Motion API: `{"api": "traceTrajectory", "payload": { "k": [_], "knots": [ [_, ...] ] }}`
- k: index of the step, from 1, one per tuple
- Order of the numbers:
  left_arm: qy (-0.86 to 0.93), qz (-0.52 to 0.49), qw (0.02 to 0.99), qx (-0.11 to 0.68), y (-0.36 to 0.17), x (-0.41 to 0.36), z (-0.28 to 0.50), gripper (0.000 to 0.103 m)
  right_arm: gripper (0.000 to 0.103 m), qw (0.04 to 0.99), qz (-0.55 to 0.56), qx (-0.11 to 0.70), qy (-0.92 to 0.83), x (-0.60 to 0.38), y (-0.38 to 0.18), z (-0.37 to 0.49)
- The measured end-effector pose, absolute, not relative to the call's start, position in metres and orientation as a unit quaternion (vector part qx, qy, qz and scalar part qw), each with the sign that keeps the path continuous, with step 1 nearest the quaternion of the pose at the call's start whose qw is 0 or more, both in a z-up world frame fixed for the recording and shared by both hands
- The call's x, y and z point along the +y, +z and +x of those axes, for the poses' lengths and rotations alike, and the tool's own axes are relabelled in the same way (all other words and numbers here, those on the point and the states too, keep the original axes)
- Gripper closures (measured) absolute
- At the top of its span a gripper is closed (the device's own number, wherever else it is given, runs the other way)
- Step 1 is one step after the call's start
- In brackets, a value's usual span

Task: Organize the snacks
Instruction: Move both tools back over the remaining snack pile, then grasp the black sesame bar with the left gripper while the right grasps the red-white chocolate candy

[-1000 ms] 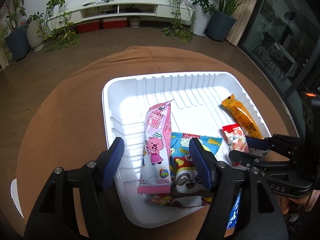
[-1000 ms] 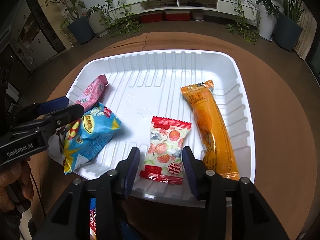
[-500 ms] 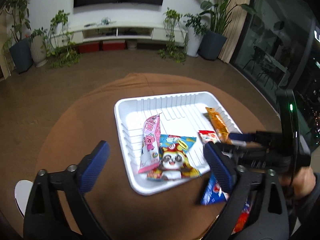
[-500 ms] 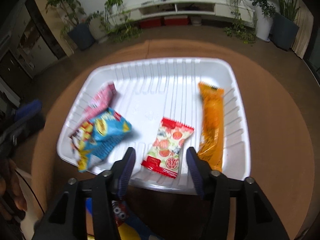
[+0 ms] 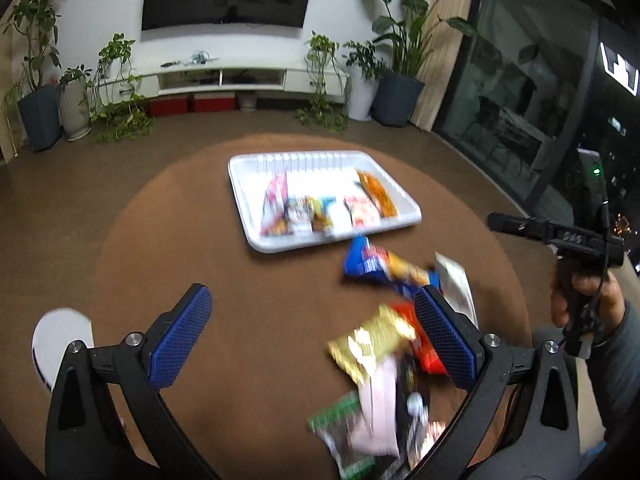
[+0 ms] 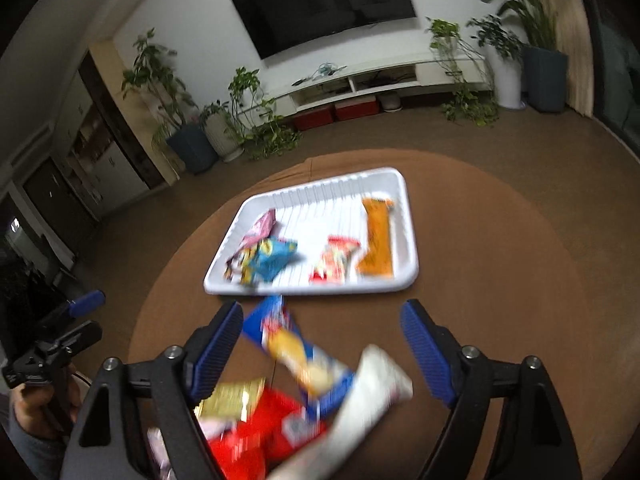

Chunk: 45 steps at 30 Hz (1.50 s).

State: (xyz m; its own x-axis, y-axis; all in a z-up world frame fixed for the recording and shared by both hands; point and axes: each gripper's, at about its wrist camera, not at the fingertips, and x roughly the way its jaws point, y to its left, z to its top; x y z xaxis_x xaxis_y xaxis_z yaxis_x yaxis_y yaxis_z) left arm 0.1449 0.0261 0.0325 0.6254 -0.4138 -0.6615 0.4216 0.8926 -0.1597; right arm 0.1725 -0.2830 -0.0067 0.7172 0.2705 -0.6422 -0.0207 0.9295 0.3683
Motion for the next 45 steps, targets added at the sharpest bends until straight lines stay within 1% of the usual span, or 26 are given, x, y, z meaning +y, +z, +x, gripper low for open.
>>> {"api": "traceTrajectory", "payload": {
  "k": [4, 7, 11, 13, 14, 15, 16, 18, 19, 21, 23, 29, 35, 38, 41, 43, 45],
  "knots": [
    [-0.238, 0.015, 0.889, 0.391, 0.013, 0.022, 0.1, 0.001, 0.016, 0.903, 0.191, 0.378, 0.077, -0.286, -0.027, 0.122],
    [-0.247, 0.036, 0.87, 0.426, -0.003, 0.007, 0.069, 0.001, 0.016, 0.893, 0.206, 0.394, 0.074, -0.281, -0.048, 0.091],
    [-0.262, 0.081, 0.865, 0.421, -0.012, -0.017, 0.035, 0.001, 0.016, 0.875, 0.238, 0.414, 0.076, -0.269, -0.078, 0.06],
    [-0.262, 0.095, 0.866, 0.416, -0.013, -0.027, 0.027, 0.004, 0.02, 0.868, 0.246, 0.423, 0.079, -0.261, -0.088, 0.051],
    [-0.262, 0.103, 0.865, 0.416, -0.013, -0.031, 0.026, 0.011, 0.021, 0.865, 0.247, 0.429, 0.08, -0.256, -0.093, 0.046],
    [-0.265, 0.115, 0.862, 0.417, -0.013, -0.036, 0.023, 0.023, 0.025, 0.863, 0.247, 0.434, 0.081, -0.252, -0.096, 0.044],
    [-0.269, 0.125, 0.859, 0.417, -0.014, -0.041, 0.021, 0.028, 0.025, 0.859, 0.246, 0.441, 0.084, -0.248, -0.101, 0.039],
    [-0.271, 0.146, 0.853, 0.421, -0.013, -0.049, 0.026, 0.042, 0.028, 0.86, 0.239, 0.442, 0.087, -0.24, -0.104, 0.035],
    [-0.272, 0.164, 0.848, 0.424, -0.016, -0.055, 0.024, 0.045, 0.029, 0.862, 0.234, 0.441, 0.089, -0.238, -0.103, 0.035],
    [-0.277, 0.183, 0.838, 0.432, -0.016, -0.062, 0.03, 0.054, 0.032, 0.86, 0.233, 0.443, 0.099, -0.234, -0.103, 0.036],
    [-0.278, 0.2, 0.83, 0.44, -0.019, -0.069, 0.038, 0.056, 0.033, 0.861, 0.231, 0.443, 0.098, -0.232, -0.103, 0.036],
    [-0.275, 0.235, 0.808, 0.465, -0.035, -0.083, 0.059, 0.056, 0.035, 0.861, 0.222, 0.445, 0.105, -0.224, -0.102, 0.035],
    [-0.268, 0.246, 0.793, 0.489, -0.05, -0.088, 0.078, 0.056, 0.035, 0.861, 0.217, 0.447, 0.109, -0.22, -0.102, 0.038],
    [-0.267, 0.255, 0.786, 0.496, -0.055, -0.091, 0.083, 0.062, 0.035, 0.859, 0.218, 0.451, 0.109, -0.221, -0.104, 0.039],
    [-0.268, 0.264, 0.78, 0.501, -0.061, -0.094, 0.087, 0.066, 0.035, 0.858, 0.217, 0.451, 0.113, -0.22, -0.105, 0.038],
    [-0.272, 0.267, 0.775, 0.504, -0.063, -0.096, 0.089, 0.071, 0.035, 0.858, 0.217, 0.452, 0.117, -0.217, -0.104, 0.038],
    [-0.274, 0.272, 0.769, 0.509, -0.067, -0.098, 0.091, 0.071, 0.035, 0.857, 0.215, 0.452, 0.122, -0.214, -0.102, 0.038]
  ]
}}
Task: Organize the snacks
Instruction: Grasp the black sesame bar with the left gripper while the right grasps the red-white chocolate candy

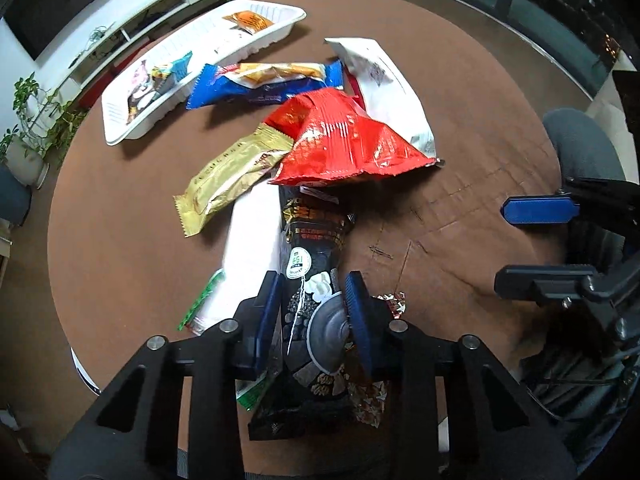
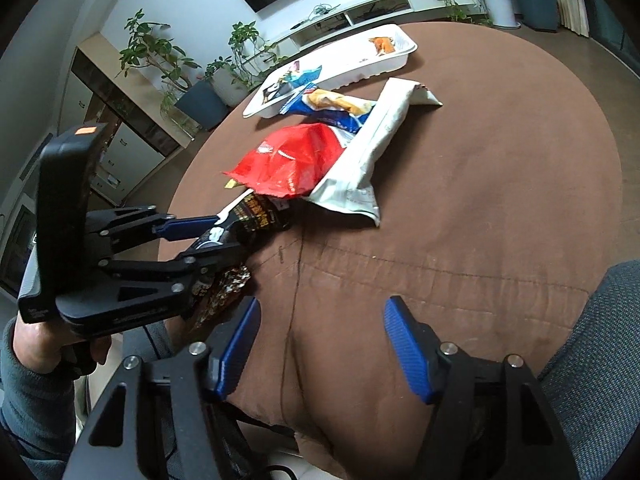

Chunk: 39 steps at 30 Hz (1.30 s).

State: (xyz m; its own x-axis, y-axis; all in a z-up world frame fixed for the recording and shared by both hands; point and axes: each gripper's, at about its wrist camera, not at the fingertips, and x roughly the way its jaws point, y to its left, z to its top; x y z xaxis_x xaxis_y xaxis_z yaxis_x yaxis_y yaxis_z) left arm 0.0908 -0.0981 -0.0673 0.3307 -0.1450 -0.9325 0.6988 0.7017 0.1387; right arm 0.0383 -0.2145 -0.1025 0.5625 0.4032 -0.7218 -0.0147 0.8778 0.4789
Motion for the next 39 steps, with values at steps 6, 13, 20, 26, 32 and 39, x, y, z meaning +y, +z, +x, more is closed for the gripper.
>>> {"api": "traceTrajectory", "payload": {
  "k": [6, 13, 20, 26, 32, 39],
  "knots": [
    [-0.288, 0.263, 0.754, 0.528, -0.081, -0.097, 0.104, 0.075, 0.036, 0.851, 0.212, 0.459, 0.145, -0.198, -0.101, 0.037],
    [-0.301, 0.235, 0.754, 0.535, -0.084, -0.089, 0.119, 0.077, 0.036, 0.833, 0.214, 0.477, 0.181, -0.169, -0.104, 0.039],
    [-0.317, 0.202, 0.754, 0.538, -0.086, -0.079, 0.127, 0.077, 0.036, 0.804, 0.237, 0.502, 0.213, -0.142, -0.109, 0.044],
    [-0.326, 0.161, 0.758, 0.541, -0.085, -0.059, 0.138, 0.077, 0.036, 0.804, 0.227, 0.509, 0.206, -0.121, -0.11, 0.051],
    [-0.331, 0.129, 0.765, 0.537, -0.083, -0.044, 0.146, 0.077, 0.037, 0.812, 0.221, 0.512, 0.171, -0.113, -0.112, 0.061],
    [-0.338, 0.104, 0.769, 0.533, -0.084, -0.036, 0.15, 0.077, 0.037, 0.845, 0.139, 0.499, 0.138, -0.086, -0.108, 0.072]
  ]
}}
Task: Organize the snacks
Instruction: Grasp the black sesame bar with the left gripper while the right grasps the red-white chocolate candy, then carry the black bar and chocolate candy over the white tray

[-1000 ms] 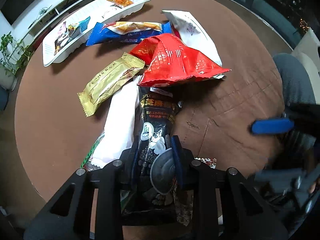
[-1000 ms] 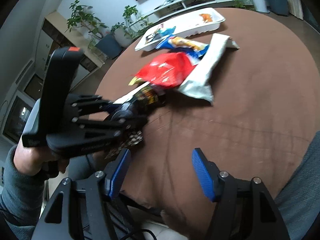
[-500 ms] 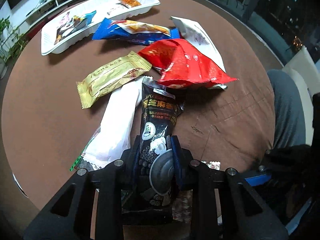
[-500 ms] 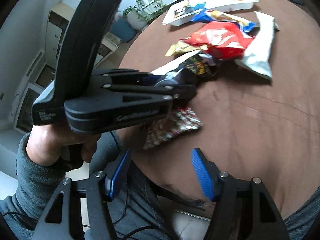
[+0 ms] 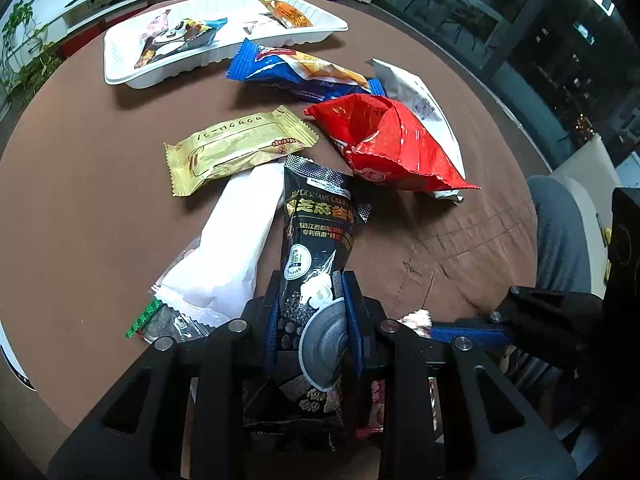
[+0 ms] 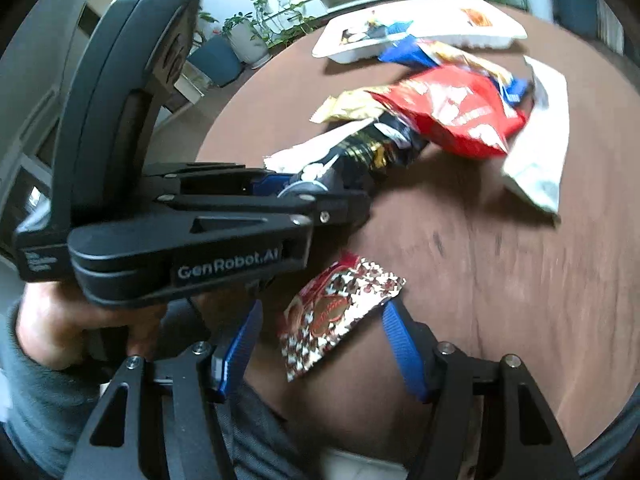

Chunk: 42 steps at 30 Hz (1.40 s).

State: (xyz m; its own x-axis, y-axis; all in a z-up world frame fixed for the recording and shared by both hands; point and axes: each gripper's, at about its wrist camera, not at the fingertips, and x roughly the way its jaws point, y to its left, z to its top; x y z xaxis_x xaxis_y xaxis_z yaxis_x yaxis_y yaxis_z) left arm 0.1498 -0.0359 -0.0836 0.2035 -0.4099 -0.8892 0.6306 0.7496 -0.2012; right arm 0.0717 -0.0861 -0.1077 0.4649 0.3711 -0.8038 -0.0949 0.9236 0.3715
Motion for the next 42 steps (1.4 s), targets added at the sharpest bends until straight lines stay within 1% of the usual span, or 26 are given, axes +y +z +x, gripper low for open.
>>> {"api": "traceTrajectory", "payload": {
  "k": [2, 3, 7, 9, 11, 12, 13, 15, 19, 23, 34, 42],
  "knots": [
    [-0.339, 0.097, 0.77, 0.532, -0.081, -0.032, 0.147, 0.077, 0.041, 0.856, 0.1, 0.492, 0.126, -0.076, -0.108, 0.074],
    [-0.339, 0.095, 0.77, 0.531, -0.081, -0.03, 0.146, 0.077, 0.045, 0.859, 0.085, 0.489, 0.121, -0.072, -0.108, 0.075],
    [-0.338, 0.089, 0.773, 0.529, -0.08, -0.03, 0.147, 0.077, 0.052, 0.871, 0.019, 0.48, 0.105, -0.071, -0.108, 0.077],
    [-0.337, 0.089, 0.775, 0.528, -0.079, -0.029, 0.146, 0.077, 0.053, 0.873, -0.011, 0.476, 0.104, -0.068, -0.109, 0.075],
    [-0.337, 0.092, 0.775, 0.527, -0.079, -0.028, 0.146, 0.077, 0.057, 0.876, -0.036, 0.47, 0.103, -0.067, -0.11, 0.069],
    [-0.336, 0.092, 0.776, 0.526, -0.079, -0.027, 0.146, 0.077, 0.06, 0.877, -0.044, 0.467, 0.103, -0.07, -0.11, 0.065],
    [-0.335, 0.092, 0.777, 0.525, -0.079, -0.027, 0.146, 0.077, 0.064, 0.877, -0.046, 0.466, 0.102, -0.073, -0.11, 0.063],
    [-0.333, 0.093, 0.778, 0.524, -0.079, -0.029, 0.146, 0.077, 0.067, 0.876, -0.046, 0.469, 0.105, -0.076, -0.111, 0.063],
    [-0.33, 0.096, 0.782, 0.52, -0.079, -0.03, 0.144, 0.078, 0.071, 0.874, -0.047, 0.471, 0.112, -0.077, -0.109, 0.059],
    [-0.328, 0.096, 0.784, 0.518, -0.079, -0.03, 0.144, 0.078, 0.075, 0.871, -0.021, 0.476, 0.117, -0.091, -0.108, 0.061],
    [-0.33, 0.086, 0.784, 0.519, -0.08, -0.031, 0.137, 0.078, 0.076, 0.874, 0.044, 0.473, 0.105, -0.132, -0.1, 0.059],
    [-0.323, 0.034, 0.799, 0.507, -0.07, -0.015, 0.127, 0.079, 0.076, 0.873, 0.082, 0.465, 0.12, -0.146, -0.093, 0.051]
  ]
}}
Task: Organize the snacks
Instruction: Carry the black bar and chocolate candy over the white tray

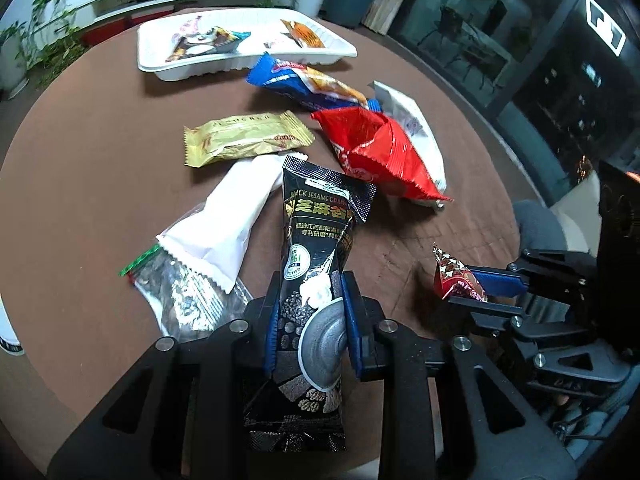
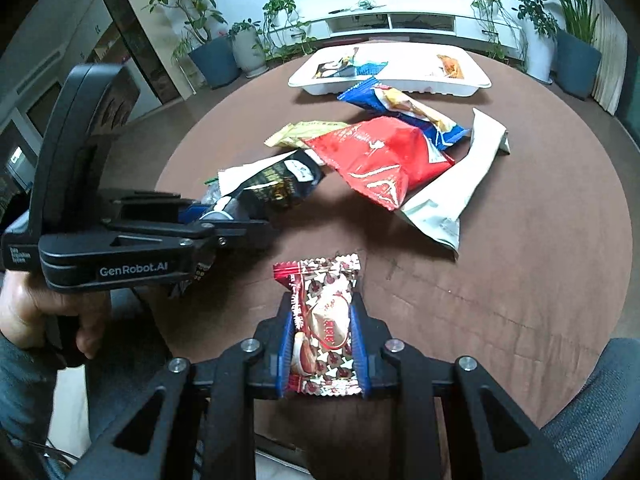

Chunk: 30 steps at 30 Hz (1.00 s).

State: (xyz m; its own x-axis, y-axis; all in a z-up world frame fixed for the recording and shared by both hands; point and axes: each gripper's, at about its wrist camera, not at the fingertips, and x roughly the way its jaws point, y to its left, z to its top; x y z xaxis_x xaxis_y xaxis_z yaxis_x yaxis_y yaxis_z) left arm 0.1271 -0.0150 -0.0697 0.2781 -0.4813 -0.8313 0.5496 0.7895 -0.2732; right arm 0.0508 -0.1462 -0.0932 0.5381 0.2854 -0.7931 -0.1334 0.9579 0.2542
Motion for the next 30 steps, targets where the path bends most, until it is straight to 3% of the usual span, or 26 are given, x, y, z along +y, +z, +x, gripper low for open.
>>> {"api": "traceTrajectory", "payload": {
  "k": [8, 30],
  "knots": [
    [-0.326, -0.032, 0.813, 0.481, -0.046, 0.002, 0.115, 0.079, 0.076, 0.876, 0.127, 0.445, 0.137, -0.166, -0.078, 0.044],
    [-0.306, -0.084, 0.842, 0.435, 0.006, 0.032, 0.136, 0.079, 0.076, 0.885, 0.228, 0.391, 0.113, -0.251, -0.042, 0.055]
  ]
}}
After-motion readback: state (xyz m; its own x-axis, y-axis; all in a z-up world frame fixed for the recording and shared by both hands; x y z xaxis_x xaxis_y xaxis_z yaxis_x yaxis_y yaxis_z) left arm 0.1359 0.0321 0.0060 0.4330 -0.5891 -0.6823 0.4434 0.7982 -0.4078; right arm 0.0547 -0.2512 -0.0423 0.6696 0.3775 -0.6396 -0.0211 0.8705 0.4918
